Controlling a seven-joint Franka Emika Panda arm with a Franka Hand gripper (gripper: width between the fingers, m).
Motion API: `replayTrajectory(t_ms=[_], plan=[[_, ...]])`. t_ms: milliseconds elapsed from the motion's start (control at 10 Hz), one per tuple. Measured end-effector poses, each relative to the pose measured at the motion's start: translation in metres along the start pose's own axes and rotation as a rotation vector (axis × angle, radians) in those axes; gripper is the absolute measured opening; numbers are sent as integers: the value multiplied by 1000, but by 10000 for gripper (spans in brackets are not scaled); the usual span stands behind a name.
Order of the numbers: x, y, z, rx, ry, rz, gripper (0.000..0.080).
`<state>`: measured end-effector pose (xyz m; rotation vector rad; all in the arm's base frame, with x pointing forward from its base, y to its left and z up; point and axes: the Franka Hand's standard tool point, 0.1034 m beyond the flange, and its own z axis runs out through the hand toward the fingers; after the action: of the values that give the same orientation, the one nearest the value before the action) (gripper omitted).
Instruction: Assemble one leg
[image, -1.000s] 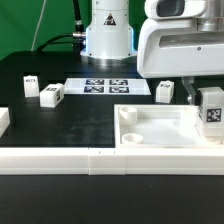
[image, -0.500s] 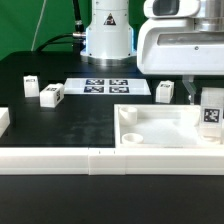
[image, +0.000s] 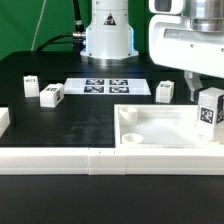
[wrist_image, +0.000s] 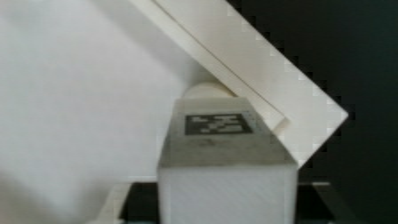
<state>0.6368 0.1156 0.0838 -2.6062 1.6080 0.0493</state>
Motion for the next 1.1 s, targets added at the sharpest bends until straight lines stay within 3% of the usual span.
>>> replayTrajectory(t_ms=[600,700,800,900,1000,1100], plan=[[0,0,0,2,9,517,291],[-1,0,0,2,9,531,349],[-1,0,0,2,9,518,485],[-1,0,0,2,9,510,485],[-2,0,1,2,9,464,612],[-5,0,2,0,8,437,638]])
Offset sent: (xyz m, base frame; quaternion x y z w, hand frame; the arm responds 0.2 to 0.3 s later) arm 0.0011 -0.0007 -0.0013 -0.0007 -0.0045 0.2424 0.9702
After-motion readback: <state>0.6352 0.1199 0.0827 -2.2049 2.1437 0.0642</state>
